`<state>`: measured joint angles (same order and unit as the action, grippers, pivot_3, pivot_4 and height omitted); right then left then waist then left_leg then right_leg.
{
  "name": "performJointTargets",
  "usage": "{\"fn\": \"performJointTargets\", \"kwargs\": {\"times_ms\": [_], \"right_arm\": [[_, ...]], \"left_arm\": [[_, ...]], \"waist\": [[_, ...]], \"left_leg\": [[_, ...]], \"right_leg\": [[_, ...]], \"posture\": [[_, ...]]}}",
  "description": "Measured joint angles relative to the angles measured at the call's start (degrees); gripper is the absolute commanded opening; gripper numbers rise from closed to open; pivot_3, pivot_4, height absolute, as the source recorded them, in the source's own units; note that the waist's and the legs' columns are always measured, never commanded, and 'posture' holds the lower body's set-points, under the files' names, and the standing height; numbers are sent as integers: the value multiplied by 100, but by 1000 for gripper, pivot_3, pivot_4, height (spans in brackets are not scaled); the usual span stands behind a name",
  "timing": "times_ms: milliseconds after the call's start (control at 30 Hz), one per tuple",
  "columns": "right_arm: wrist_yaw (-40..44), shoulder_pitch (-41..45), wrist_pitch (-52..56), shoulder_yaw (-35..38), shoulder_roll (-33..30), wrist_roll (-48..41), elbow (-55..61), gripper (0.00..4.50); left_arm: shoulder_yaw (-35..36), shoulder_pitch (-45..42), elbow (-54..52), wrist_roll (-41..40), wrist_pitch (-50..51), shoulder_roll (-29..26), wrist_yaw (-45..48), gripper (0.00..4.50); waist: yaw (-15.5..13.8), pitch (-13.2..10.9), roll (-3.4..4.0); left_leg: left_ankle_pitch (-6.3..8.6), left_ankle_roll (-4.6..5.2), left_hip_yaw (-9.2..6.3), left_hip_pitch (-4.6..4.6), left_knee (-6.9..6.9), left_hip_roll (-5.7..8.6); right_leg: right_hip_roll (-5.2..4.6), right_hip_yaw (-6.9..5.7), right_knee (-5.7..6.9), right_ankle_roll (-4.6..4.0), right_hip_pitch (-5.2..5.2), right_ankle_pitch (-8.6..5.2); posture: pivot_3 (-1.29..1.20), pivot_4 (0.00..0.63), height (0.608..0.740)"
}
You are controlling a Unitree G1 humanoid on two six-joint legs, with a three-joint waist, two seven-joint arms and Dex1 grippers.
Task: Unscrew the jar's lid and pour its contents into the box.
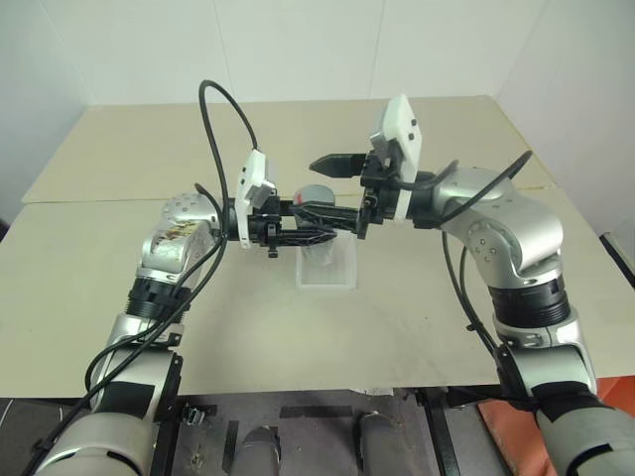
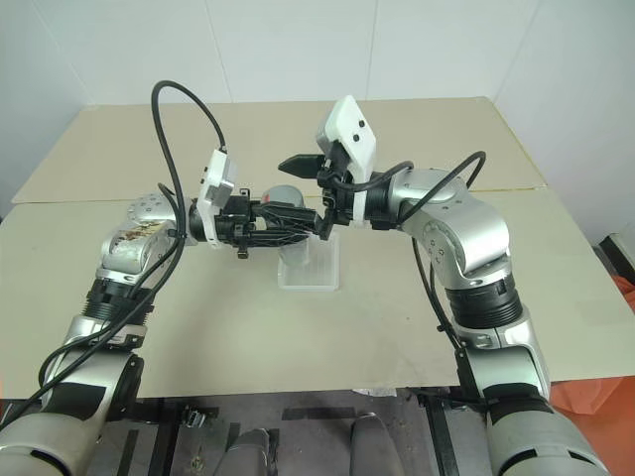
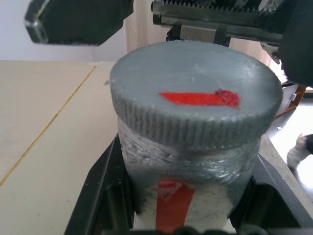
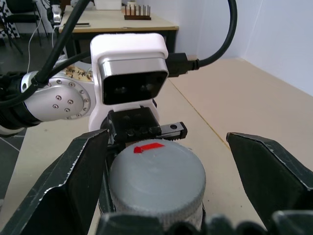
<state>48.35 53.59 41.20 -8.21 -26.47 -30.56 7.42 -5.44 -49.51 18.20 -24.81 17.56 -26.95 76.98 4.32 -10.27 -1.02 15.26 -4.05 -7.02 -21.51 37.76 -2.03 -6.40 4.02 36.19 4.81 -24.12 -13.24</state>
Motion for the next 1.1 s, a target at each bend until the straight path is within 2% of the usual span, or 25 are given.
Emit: {"fn": "performJointTargets", "kwargs": {"times_ms": [233, 333, 400, 467, 667, 733, 867, 1000, 1033, 1100], "right_arm": [[12, -42, 45, -25, 4, 60, 39, 4500], [12, -42, 46, -24, 33, 64, 19, 4022], [42, -42, 51, -23, 56, 43, -15, 3277], [91, -42, 52, -20, 74, 18, -38, 2772], [656, 141, -101, -8, 115, -5, -568, 2769], [1314, 330, -411, -10, 130, -21, -1025, 2769], [3276, 884, -1453, -102, 275, -51, -2256, 2769], [4011, 1177, -2169, -136, 553, 58, -3136, 2769], [4079, 1260, -2456, -143, 690, 126, -3451, 3326], [4045, 1325, -2755, -148, 766, 279, -3631, 3699]], "left_arm": [[0, -87, 100, 14, -16, 22, 26, 1950], [1, -118, 113, 14, -17, 22, 30, 1950], [3, -118, 113, 14, -17, 22, 23, 1950], [17, -123, 113, 14, -17, 21, 18, 1950], [12, -132, 149, 9, -10, 5, 118, 1950], [17, -182, 107, -59, 36, -39, 336, 1950], [-26, -224, -381, -294, 335, -241, 972, 1950], [-37, -227, -526, -318, 497, -366, 1105, 1950], [-30, -214, -515, -314, 545, -392, 1087, 1950], [-1, -204, -496, -313, 630, -414, 1049, 1950]], "waist": [[1, 0, 0], [0, 0, 0], [-1, 0, 0], [1, 0, 0], [8, 0, 0], [20, 0, 0], [122, -1, 2], [168, -1, 2], [198, -2, 3], [242, -4, 6]], "left_leg": [[1, 1, -1, 0, 0, 0], [1, 1, -1, 0, 0, 0], [1, 1, -1, 0, 0, 0], [1, 1, -2, 0, 0, 0], [1, 1, -1, 0, 0, 0], [1, 1, -1, 0, 0, 1], [-1, -1, -2, 0, 0, 0], [-4, -7, -3, 9, 0, 0], [-5, -9, -5, 9, -1, -1], [-10, -19, -7, 8, -1, 0]], "right_leg": [[0, 0, 0, 0, 0, 0], [0, 0, 0, 0, 0, 0], [0, 0, 0, 0, 0, 0], [0, 0, 0, 0, 0, 0], [0, 0, 0, 0, 0, 0], [0, 0, -3, 0, 1, 0], [0, 0, 1, 1, 3, 0], [2, 0, 2, 0, 5, 0], [3, 0, 7, 0, 1, 0], [3, 0, 20, 0, 1, 0]], "posture": [[0, 150, 740], [0, 150, 740], [0, 150, 740], [0, 150, 740], [0, 150, 740], [0, 150, 740], [0, 150, 740], [0, 150, 740], [0, 150, 740], [0, 150, 740]]}}
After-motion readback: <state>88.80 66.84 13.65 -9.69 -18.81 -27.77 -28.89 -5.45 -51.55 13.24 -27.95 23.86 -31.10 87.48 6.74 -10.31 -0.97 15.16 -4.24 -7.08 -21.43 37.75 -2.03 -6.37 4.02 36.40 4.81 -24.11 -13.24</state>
